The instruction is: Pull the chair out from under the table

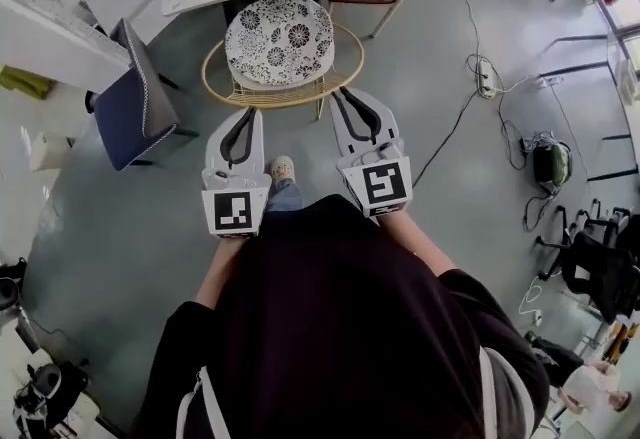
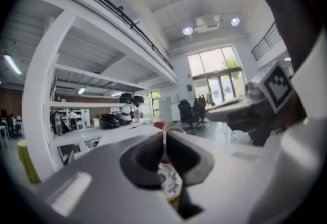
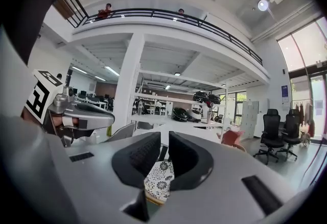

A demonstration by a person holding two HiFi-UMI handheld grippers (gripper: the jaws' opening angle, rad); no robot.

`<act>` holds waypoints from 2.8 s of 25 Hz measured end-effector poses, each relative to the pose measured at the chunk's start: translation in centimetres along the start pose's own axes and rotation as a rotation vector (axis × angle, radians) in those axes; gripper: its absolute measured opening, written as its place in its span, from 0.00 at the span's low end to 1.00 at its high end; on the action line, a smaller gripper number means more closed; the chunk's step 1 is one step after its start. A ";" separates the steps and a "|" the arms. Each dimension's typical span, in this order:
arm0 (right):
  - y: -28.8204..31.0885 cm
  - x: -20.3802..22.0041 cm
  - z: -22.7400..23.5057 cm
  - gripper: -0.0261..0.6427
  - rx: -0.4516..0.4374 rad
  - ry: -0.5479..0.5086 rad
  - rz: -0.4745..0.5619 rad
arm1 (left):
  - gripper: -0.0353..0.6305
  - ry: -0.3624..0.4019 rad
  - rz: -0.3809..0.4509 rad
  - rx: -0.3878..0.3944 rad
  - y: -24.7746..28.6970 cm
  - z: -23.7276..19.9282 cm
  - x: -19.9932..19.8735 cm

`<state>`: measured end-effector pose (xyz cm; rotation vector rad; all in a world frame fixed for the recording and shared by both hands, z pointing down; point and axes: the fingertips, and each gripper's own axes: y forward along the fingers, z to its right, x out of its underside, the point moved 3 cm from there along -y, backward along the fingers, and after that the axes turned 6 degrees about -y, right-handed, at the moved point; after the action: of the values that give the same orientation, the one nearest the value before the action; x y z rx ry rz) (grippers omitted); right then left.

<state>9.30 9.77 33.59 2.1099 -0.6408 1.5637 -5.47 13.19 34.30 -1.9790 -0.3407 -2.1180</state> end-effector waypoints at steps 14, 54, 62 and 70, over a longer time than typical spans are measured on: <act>10.9 7.4 0.3 0.08 -0.046 0.001 -0.268 | 0.19 -0.080 -0.228 0.174 9.1 -8.4 8.1; 12.7 33.8 -4.8 0.32 -0.857 -0.996 -0.873 | 0.46 0.844 -1.084 0.843 9.5 -4.1 35.2; 14.0 35.3 -4.0 0.10 -0.806 -1.211 -0.896 | 0.20 0.964 -1.068 0.787 10.7 -5.0 36.8; 13.8 35.5 -4.1 0.08 -0.822 -1.217 -0.935 | 0.14 0.987 -1.094 0.828 10.4 -5.0 36.9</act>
<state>6.96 -2.64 69.77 1.9377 -0.3743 -0.5178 -9.35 1.59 70.95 -0.1093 -1.9177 -2.4292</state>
